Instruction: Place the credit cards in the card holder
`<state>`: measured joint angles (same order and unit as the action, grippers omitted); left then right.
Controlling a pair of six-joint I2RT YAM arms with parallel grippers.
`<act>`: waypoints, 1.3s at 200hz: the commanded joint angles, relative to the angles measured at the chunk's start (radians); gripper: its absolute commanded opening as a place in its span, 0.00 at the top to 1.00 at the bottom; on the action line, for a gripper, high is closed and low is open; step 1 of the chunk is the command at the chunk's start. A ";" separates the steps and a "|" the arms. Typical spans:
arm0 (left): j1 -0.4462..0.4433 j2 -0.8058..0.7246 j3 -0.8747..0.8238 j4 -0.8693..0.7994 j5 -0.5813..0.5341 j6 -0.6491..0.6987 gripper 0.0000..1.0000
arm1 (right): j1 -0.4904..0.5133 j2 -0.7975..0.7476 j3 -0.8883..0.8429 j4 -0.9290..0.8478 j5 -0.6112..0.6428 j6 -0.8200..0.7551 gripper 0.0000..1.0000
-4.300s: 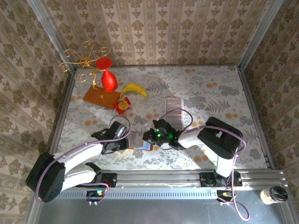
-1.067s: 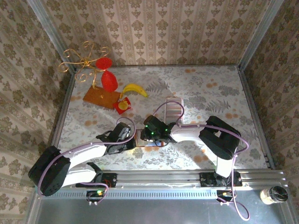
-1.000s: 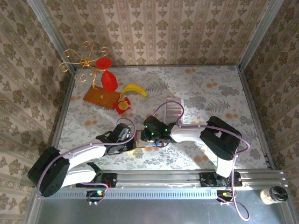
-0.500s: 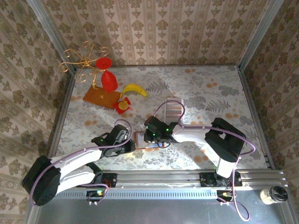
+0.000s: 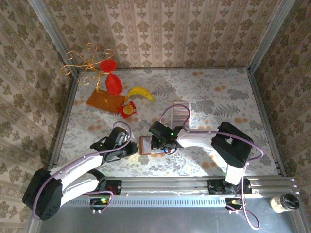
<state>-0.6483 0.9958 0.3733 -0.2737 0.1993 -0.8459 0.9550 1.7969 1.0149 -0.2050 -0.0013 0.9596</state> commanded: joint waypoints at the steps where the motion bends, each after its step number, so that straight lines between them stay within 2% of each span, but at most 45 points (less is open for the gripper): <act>1: 0.012 0.035 -0.008 0.061 0.045 -0.012 0.75 | 0.014 0.032 0.025 -0.049 0.034 -0.020 1.00; 80: 0.024 0.139 -0.075 0.207 0.075 -0.022 0.77 | 0.043 0.084 0.083 -0.009 -0.002 -0.022 1.00; 133: 0.022 0.083 -0.094 0.215 0.118 -0.040 0.77 | 0.050 0.026 0.040 0.105 -0.023 -0.025 1.00; 158: 0.021 0.029 -0.108 0.175 0.109 -0.045 0.77 | 0.051 -0.023 0.018 0.090 -0.007 -0.021 1.00; 195: 0.025 -0.070 -0.107 0.050 0.043 -0.011 0.71 | 0.057 -0.108 -0.021 -0.044 0.103 0.024 0.90; 215: 0.028 -0.102 -0.099 0.017 0.024 0.005 0.69 | 0.065 -0.128 -0.028 -0.109 0.141 0.035 0.80; 239: 0.036 -0.094 -0.079 0.008 0.014 0.026 0.68 | 0.065 -0.112 -0.033 -0.130 0.145 0.048 0.73; 260: 0.041 -0.058 -0.062 0.025 0.024 0.036 0.68 | 0.065 -0.084 -0.033 -0.125 0.147 0.057 0.61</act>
<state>-0.6182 0.9096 0.2760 -0.2234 0.2352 -0.8482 1.0130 1.6840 0.9932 -0.2729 0.0929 0.9894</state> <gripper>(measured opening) 0.317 0.347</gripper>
